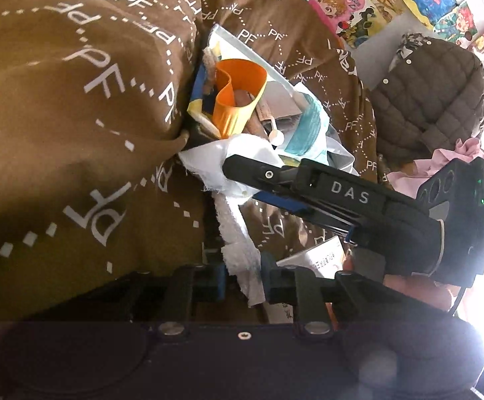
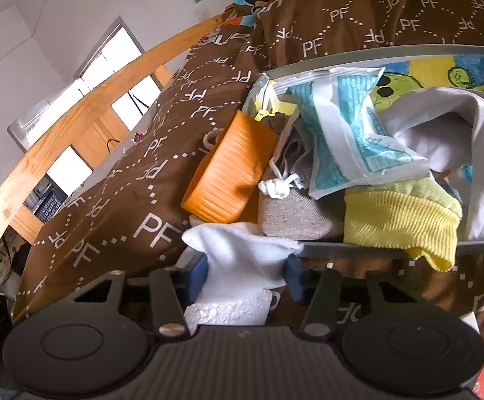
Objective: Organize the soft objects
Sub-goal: 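Grasp the white tissue cloth with the left tool while the right tool grasps another piece, then carry the white cloth pieces into the tray and open both tools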
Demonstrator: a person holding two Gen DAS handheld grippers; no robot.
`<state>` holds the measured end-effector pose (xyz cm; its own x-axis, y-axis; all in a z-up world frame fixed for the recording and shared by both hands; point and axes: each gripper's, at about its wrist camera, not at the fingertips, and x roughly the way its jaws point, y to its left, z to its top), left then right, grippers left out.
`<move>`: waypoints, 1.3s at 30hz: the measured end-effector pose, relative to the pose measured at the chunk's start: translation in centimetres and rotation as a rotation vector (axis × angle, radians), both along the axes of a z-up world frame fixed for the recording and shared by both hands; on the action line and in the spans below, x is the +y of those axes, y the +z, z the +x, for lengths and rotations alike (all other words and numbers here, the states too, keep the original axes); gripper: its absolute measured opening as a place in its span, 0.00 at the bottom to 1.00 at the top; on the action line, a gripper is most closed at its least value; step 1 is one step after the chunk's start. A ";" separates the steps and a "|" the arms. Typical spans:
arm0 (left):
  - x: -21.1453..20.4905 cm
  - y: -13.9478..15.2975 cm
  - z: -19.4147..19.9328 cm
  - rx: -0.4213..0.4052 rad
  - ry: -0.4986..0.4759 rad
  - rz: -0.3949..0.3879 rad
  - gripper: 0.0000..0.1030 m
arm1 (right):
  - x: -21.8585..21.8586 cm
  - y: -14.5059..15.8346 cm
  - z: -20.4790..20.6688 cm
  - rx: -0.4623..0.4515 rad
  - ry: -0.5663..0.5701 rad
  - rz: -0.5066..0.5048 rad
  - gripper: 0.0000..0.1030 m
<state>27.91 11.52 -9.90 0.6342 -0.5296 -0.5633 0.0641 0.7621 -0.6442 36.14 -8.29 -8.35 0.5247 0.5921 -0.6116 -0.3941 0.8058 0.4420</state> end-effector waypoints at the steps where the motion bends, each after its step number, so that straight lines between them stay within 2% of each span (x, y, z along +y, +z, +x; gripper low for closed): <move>1: -0.1 0.1 -0.1 -0.004 0.001 0.011 0.20 | -0.1 0.0 0.0 0.000 -0.003 0.001 0.39; 5: -0.9 0.7 -0.6 -0.021 0.013 0.072 0.18 | -0.3 0.3 -0.3 -0.019 -0.007 -0.003 0.22; 9: -1.1 1.1 -1.2 -0.030 0.027 0.109 0.16 | -0.4 0.7 -0.7 -0.046 -0.005 -0.015 0.15; 14: -1.2 1.7 -2.1 -0.063 0.045 0.145 0.14 | -0.5 2.2 -1.8 -0.114 0.008 -0.036 0.14; 18: -1.5 2.8 -3.0 -0.126 0.066 0.188 0.14 | -0.6 3.7 -3.0 -0.203 0.022 -0.065 0.13; 25: -2.4 5.1 -4.2 -0.274 0.075 0.268 0.13 | -1.9 6.5 -4.2 -0.328 0.000 -0.046 0.13; 33: -6.5 7.4 -2.5 -0.398 0.039 0.335 0.13 | -6.4 9.0 -2.7 -0.401 -0.121 0.018 0.13; 39: -9.3 8.3 0.7 -0.431 0.033 0.342 0.13 | -11.9 10.1 -1.0 -0.426 -0.271 0.071 0.13</move>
